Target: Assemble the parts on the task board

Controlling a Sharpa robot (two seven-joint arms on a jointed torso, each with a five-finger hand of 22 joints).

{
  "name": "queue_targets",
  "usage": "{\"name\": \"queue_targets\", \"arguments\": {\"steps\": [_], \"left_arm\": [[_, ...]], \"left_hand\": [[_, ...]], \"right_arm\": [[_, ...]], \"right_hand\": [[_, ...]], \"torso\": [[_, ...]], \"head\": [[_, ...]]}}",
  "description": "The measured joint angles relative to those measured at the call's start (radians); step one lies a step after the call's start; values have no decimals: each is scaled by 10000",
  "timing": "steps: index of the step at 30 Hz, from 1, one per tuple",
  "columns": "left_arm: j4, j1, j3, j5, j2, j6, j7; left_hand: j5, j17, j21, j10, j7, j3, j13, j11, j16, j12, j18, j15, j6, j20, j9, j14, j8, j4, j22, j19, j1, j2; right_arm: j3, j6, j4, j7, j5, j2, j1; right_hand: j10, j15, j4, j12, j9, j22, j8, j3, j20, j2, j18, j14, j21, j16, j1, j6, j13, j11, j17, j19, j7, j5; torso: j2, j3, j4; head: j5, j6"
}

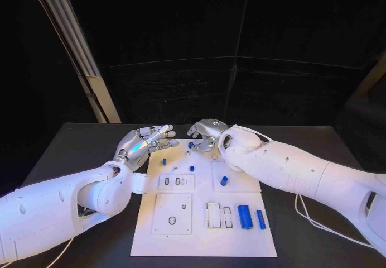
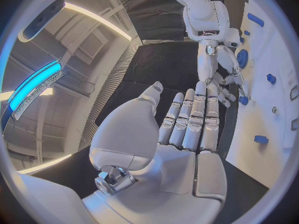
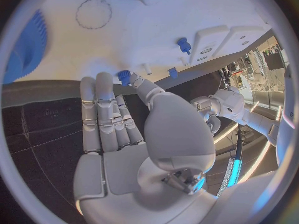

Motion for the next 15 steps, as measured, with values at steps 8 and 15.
{"name": "queue_targets", "arguments": {"steps": [8,15], "left_arm": [[-22,1,0,2,-28,16,-30],[4,1,0,4,-134,42,-68]], "left_hand": [[0,0,0,0,0,0,0,0,0,0,-1,0,0,0,0,0,0,0,1,0,0,0],[0,-10,-38,-36,-36,28,0,36,0,-36,-2,36,-36,0,0,-36,0,-28,-10,0,0,0]], "right_arm": [[-3,-337,724,-157,51,-679,-2],[-2,-440,2046,-485,639,-2196,-2]], "right_hand": [[806,-112,495,801,160,683,224,-578,-48,111,-1,337,368,169,393,1069,133,-172,-136,658,-15,205],[2967,-622,1119,1898,233,3325,459,-653,-453,62,-326,1164,1970,1704,244,1936,588,-794,1531,2432,-496,94]], "torso": [[2,10,-18],[-19,18,-88]], "head": [[20,12],[68,51]]}}
